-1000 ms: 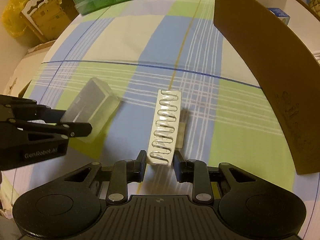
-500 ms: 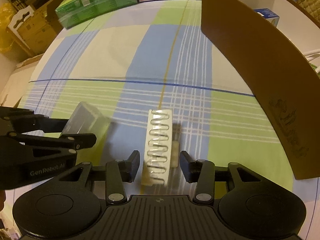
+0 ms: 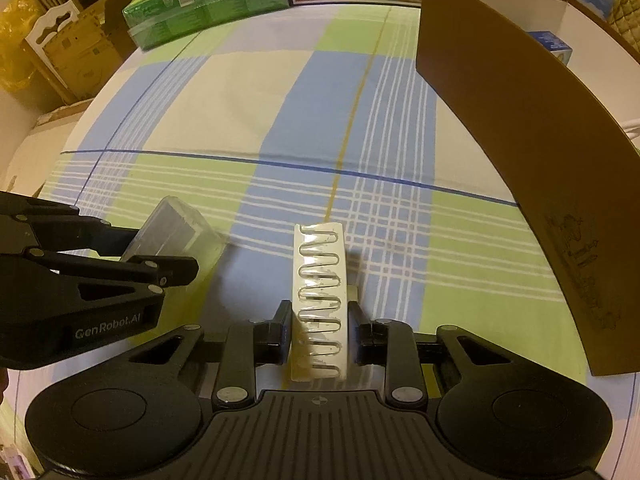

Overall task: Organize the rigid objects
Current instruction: 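Grasp the white comb-like holder with the right tool while the left tool holds the case, then carry the clear case and white holder over the cardboard box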

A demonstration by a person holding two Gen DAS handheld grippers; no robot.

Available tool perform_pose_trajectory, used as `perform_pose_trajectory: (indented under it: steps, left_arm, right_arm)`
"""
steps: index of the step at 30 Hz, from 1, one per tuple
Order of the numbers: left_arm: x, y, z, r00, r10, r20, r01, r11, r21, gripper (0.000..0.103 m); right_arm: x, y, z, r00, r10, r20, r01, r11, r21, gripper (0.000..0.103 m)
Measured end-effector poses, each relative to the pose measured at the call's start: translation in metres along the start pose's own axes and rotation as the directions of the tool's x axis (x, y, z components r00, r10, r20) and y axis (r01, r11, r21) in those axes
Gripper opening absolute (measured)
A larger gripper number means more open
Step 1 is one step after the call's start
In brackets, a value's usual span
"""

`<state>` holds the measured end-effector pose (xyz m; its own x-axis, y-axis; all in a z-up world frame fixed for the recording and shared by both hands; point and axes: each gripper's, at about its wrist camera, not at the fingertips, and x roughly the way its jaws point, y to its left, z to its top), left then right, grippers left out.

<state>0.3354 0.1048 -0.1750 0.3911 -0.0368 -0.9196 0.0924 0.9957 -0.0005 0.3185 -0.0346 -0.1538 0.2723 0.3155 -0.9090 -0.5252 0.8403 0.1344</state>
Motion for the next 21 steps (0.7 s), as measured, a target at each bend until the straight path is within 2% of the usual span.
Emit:
perform_pose_trajectory:
  steps: [11,21]
  left_arm:
    - [-0.026,-0.006,0.003,0.998,0.008,0.061,-0.01,0.999,0.032,0.026]
    - [-0.063,-0.032,0.016,0.991,-0.029,0.133,0.016,0.996,0.093,0.026]
  right_arm:
    - [-0.024,-0.005,-0.003,0.999,0.017,0.041,-0.018,0.999,0.03,0.024]
    - [-0.067,-0.016,-0.006,0.994,0.025,0.11,-0.032,0.997,0.065,0.024]
